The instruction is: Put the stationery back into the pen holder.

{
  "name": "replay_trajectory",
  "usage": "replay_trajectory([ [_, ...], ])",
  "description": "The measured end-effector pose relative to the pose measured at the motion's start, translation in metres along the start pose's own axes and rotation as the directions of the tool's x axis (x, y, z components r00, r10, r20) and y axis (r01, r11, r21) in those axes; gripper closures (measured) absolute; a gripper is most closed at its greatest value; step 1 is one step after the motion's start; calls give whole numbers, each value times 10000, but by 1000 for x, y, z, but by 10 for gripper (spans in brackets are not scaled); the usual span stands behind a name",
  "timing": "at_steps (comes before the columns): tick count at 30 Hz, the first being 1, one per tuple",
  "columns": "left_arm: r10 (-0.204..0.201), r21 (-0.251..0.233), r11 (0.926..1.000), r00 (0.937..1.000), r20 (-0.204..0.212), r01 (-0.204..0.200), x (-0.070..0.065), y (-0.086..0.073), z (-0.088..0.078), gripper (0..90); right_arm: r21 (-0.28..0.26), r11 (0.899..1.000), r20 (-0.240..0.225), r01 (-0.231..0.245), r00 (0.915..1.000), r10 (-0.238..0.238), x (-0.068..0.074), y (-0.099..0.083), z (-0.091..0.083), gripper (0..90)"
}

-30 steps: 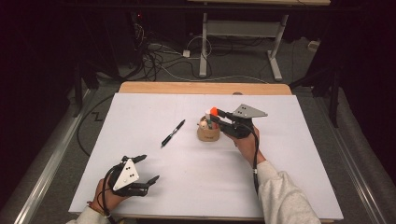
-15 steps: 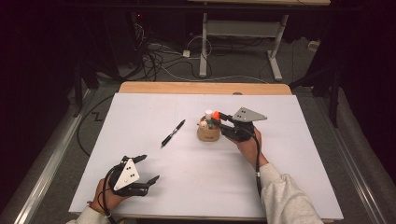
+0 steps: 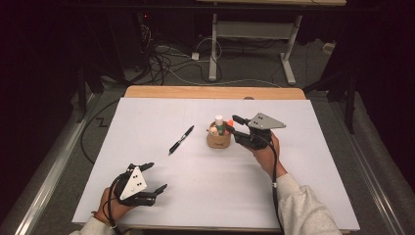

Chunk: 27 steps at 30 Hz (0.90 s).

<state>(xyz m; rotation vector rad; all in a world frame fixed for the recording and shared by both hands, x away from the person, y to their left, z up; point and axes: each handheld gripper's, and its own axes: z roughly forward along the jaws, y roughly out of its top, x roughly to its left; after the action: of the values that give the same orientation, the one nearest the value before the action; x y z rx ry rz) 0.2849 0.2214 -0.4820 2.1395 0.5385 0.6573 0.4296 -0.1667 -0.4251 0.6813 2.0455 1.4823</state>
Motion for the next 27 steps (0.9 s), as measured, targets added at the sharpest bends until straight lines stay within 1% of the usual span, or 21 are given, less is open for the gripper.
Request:
replay_trajectory([
  [2, 51, -21, 10000, 10000, -55, -51, 0, 0, 0, 188, -127, 9999, -48, -65, 10000, 64, 0, 2, -4, 537],
  [4, 55, -12, 10000, 10000, -54, -55, 0, 0, 0, 188, -124, 9999, 67, 34, 10000, -34, 0, 4, -7, 518],
  [5, 7, 22, 10000, 10000, -1, -7, 0, 0, 0, 188, -125, 9999, 55, 62, 10000, -61, 0, 4, -8, 517],
  [9, -2, 15, 10000, 10000, -14, 2, 0, 0, 0, 188, -127, 9997, 129, 209, 9997, -207, 2, 7, -14, 495],
  [11, 0, 16, 10000, 10000, -14, 0, 0, 0, 0, 188, -189, 9996, 41, 193, 9998, -192, 2, 8, -18, 492],
  [16, 17, 35, 10000, 10000, -7, -17, -1, 0, 0, 188, -92, 9988, 156, 489, 9987, -488, 5, 9, -27, 470],
  [17, 18, 40, 10000, 10000, -10, -18, -1, 1, 0, 188, -54, 9989, 229, 468, 9986, -467, 5, 9, -28, 461],
  [19, 24, 44, 10000, 10000, -14, -23, -1, 1, 0, 188, -24, 9983, 195, 574, 9982, -574, 6, 10, -32, 457],
  [25, 29, 66, 10000, 10000, -11, -29, -1, 1, 0, 188, 26, 9973, 440, 736, 9963, -736, 13, 12, -43, 370],
  [27, 42, 82, 10000, 10000, -19, -42, -1, 1, 0, 188, 47, 9966, 359, 825, 9959, -826, 15, 12, -47, 354],
])
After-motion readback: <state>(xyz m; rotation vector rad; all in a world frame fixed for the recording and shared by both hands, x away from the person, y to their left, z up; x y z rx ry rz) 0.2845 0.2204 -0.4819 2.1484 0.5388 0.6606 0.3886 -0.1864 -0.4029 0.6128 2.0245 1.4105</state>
